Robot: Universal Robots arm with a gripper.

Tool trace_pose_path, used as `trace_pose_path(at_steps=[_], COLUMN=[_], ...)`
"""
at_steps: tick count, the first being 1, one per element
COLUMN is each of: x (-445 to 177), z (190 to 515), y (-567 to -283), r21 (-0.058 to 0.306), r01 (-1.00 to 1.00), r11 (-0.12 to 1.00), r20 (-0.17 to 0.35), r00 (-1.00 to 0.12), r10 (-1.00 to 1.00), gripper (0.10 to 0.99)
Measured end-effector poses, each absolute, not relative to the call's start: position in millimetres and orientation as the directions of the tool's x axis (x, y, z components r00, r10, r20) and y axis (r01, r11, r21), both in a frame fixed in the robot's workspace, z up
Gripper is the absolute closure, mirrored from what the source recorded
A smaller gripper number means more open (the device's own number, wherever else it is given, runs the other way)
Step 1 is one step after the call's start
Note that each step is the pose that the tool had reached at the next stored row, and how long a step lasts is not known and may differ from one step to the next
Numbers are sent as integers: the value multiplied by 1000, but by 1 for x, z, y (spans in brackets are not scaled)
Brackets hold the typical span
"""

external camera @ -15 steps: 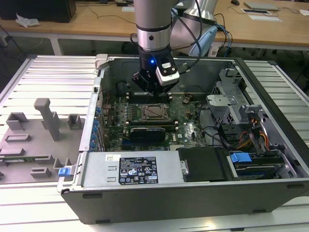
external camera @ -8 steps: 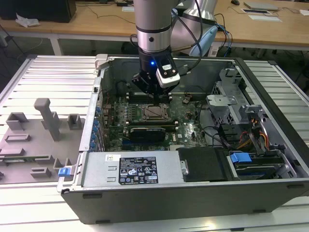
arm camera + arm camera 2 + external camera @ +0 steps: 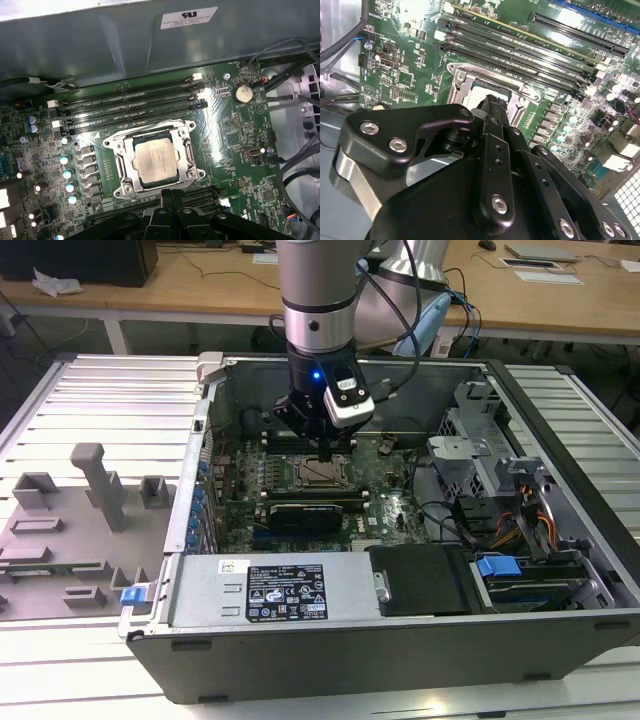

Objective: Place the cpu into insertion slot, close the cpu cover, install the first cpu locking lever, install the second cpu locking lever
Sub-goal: 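Install the second cpu locking lever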

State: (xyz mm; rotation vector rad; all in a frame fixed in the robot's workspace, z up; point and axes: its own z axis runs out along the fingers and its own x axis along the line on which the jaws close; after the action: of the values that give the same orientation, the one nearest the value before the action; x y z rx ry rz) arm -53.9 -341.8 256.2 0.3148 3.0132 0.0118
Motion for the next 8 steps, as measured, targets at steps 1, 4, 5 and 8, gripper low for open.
trace_pose_path(at_steps=[1,4,5,8], x=[-54,-54,-54,-54], z=[256,256,256,256], y=[-343,-346,-347,-349], r21=[19,19,19,19], r01=[206,206,206,206], r11=[978,978,978,978], r20=[-110,-110,-110,-110], r00=[-972,-972,-972,-972], r10=[206,206,206,207], gripper=[980,980,980,980])
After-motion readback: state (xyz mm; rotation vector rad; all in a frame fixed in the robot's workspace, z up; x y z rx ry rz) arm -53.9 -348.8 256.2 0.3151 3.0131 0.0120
